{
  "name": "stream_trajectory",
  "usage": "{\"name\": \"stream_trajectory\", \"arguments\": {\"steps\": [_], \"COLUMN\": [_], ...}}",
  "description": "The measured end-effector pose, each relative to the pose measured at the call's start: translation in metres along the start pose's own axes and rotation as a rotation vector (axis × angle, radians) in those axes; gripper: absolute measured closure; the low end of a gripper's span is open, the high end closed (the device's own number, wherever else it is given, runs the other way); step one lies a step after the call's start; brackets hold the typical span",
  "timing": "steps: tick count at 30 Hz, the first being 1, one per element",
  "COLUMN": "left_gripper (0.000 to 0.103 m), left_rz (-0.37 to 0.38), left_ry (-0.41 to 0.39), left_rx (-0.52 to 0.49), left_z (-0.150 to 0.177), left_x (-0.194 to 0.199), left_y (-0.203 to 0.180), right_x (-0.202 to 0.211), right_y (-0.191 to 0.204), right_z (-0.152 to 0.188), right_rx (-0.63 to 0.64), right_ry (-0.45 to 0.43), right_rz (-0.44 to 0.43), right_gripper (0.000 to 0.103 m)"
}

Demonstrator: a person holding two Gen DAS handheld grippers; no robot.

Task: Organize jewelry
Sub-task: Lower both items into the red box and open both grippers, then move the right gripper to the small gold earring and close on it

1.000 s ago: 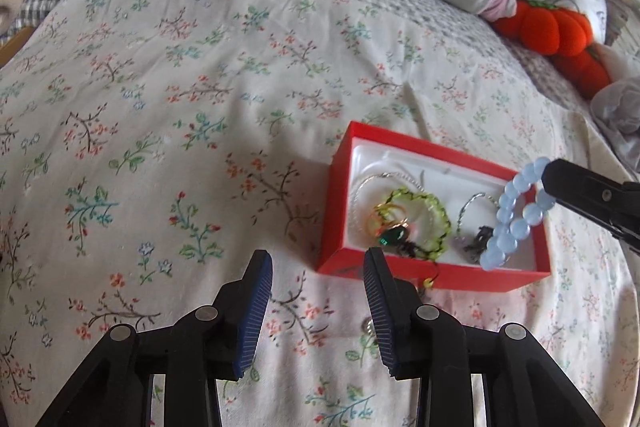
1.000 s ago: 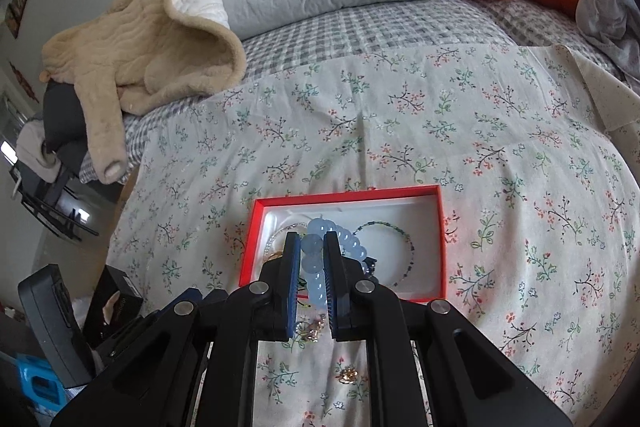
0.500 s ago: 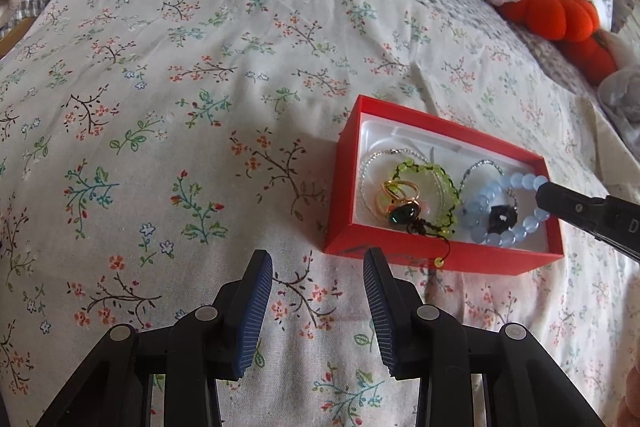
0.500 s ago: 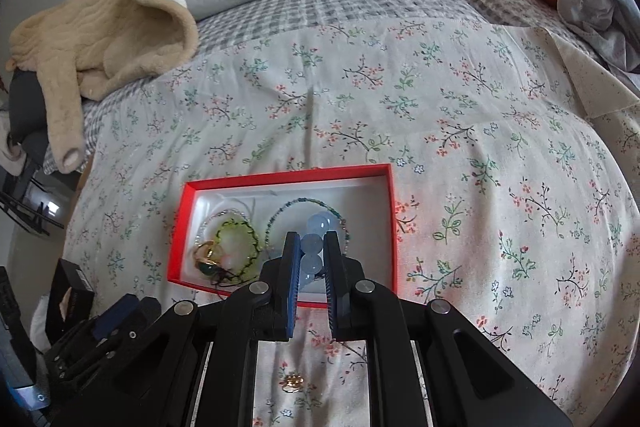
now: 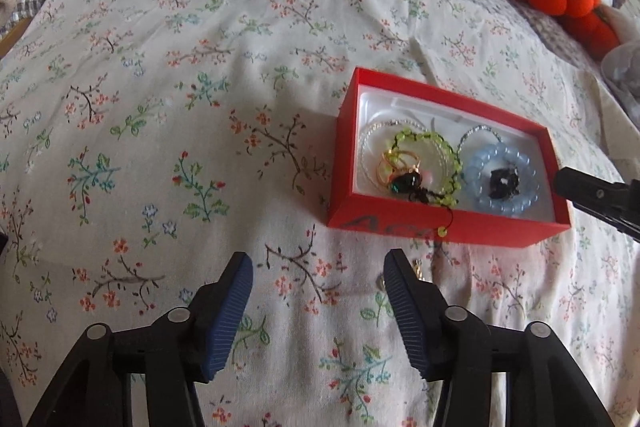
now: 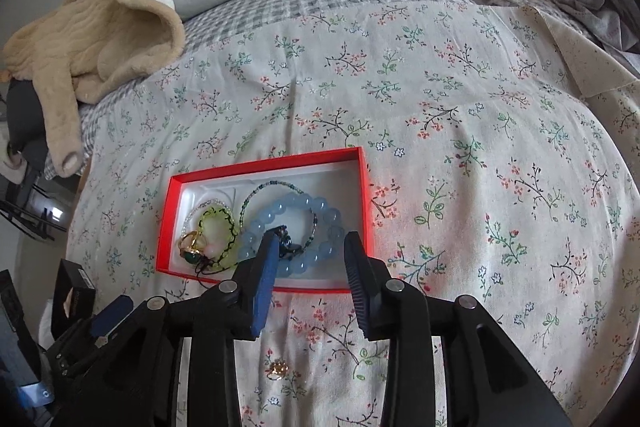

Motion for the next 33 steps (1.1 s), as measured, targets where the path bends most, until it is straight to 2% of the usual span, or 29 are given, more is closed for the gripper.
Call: {"name": "stream_trajectory", "arguments": {"steps": [5,9,12,19,31,33], "left_gripper": [0.036,0.034,0.032,0.029,0.029,0.029], "left_rz": [-0.023,-0.058,-0.085,-0.108,-0.133,-0.137], "left_ry": [0.031,0.057,0.087,0.134,0.163,0.166], "left_rx": [-0.02,-0.04,-0.04,-0.044,-0.056,-0.057], "left_z": [0.011,0.022,0.031,0.049,0.054,0.054], "left_x": [0.003,0.004,0.004,0.001,-0.006,-0.007], "left_y": [0.002,0.006,0.011,0.014,0.024,0.026], "right_x": [0.015,0.022,0.021,0.005,-0.027,-0.033], "right_y": [0.0,-0.002,-0.002,0.001,0.02,0.023], "right_z": [0.015,0.032,0.047,0.087,0.109,0.11], "right_rx": [0.033,0.038,0.061,0.051,0.037,0.042], "right_ry": [0.026,0.06,0.104,0.247,0.327,0.336], "right_rz": [0.021,0.033,0.056,0.045,0.006,0.005], "right_gripper": [0.064,0.055,0.054,0.054,0.055,0.064]}}
Point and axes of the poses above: each gripper's, at about its wrist camera, not at the fingertips, and x roughly against the way its jaws point, y to its left, z to its underside, the point moved 7 cm from there along -x, roughly the way its jaws point, and after that the axes turned 9 degrees about -z, right-handed, at the moved point
